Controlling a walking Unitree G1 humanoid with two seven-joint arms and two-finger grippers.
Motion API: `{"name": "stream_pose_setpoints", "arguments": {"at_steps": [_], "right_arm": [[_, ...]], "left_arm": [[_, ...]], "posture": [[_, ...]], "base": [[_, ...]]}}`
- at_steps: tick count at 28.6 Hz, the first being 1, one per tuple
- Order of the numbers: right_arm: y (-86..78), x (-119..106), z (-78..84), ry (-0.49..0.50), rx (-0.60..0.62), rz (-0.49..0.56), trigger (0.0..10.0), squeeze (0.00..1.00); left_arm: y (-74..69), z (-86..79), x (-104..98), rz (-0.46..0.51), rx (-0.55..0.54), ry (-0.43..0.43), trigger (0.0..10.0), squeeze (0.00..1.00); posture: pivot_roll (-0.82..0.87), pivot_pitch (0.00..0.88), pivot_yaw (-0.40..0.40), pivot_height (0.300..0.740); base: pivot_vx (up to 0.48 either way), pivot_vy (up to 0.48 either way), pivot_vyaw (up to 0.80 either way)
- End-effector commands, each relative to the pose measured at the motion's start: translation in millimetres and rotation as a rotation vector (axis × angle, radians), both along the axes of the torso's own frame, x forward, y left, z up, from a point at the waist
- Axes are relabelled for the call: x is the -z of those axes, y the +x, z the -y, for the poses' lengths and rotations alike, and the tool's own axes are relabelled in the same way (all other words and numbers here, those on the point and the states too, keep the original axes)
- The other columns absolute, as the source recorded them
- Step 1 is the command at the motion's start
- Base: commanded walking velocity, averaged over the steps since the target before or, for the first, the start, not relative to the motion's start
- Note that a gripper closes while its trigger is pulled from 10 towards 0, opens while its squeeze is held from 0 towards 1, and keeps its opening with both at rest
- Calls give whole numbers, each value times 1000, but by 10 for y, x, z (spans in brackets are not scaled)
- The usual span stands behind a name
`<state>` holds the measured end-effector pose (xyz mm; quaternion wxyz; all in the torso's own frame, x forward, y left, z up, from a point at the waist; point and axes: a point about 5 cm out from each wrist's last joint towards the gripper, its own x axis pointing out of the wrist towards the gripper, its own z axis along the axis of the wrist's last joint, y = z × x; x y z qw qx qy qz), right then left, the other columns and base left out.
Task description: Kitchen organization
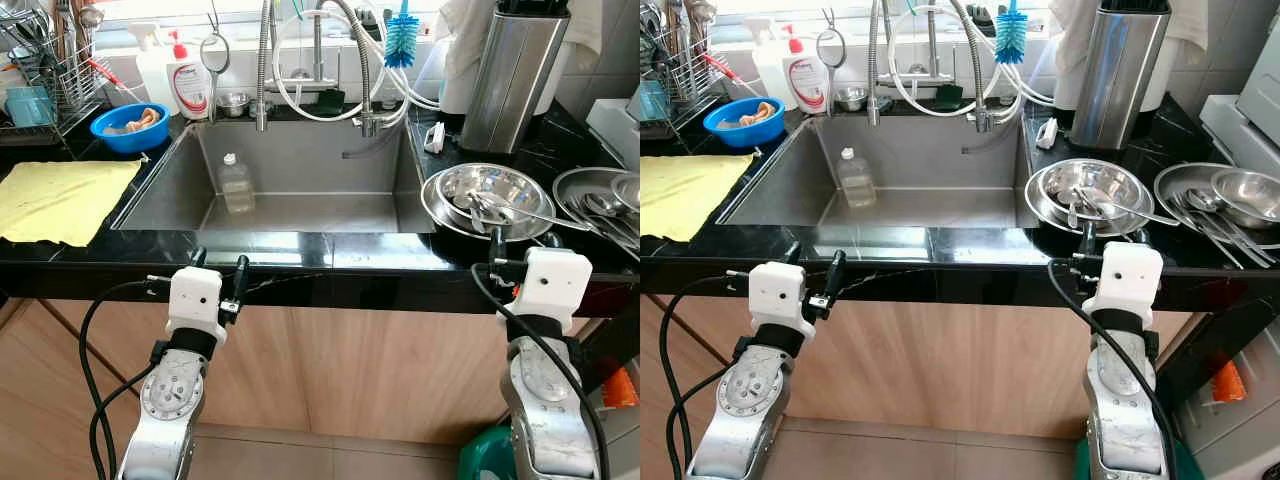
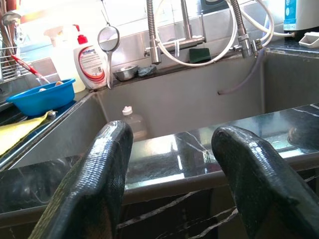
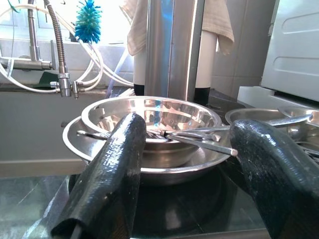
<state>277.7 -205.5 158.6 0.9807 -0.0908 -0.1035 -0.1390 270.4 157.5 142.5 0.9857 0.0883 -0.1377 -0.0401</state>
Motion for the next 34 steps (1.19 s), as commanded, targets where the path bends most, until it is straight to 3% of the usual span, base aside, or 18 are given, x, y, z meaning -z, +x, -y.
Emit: {"name": "stream_pose_setpoints", "arguments": {"at_steps": [1,6,7,8,10,12,30,34], "right_arm": [[35,-7,11,7,4,2,10000,0],[69,-31,15,10,3,8,10000,0],[73,-29,19,12,7,7,6353,0],[75,-28,23,13,10,6,6353,0],[82,-17,36,16,18,0,353,0],[88,-15,34,19,13,-1,0,0],[114,-8,-41,40,-12,1,0,0],[121,-22,-63,41,-19,7,0,0]], "left_arm": [[6,-45,13,-11,-16,28,10000,0],[6,-20,13,-12,-8,34,10000,0],[5,-20,14,-13,-7,35,10000,0],[4,-21,14,-13,-7,36,10000,0],[2,-25,14,-13,-9,37,10000,0],[0,-31,13,-14,-11,38,10000,0],[6,-40,16,-14,-18,46,10000,0],[14,-48,-11,-12,-36,-1,10000,0]], "posture": [[-98,0,63,740],[-95,0,62,740],[-95,0,62,740],[-95,0,62,740],[-92,0,61,740],[-91,0,61,740],[-81,0,59,740],[-81,0,58,740]], "base": [[0,0,0],[0,0,0],[0,0,0],[0,0,0],[0,0,0],[0,0,0],[0,0,0],[0,0,0]]}}
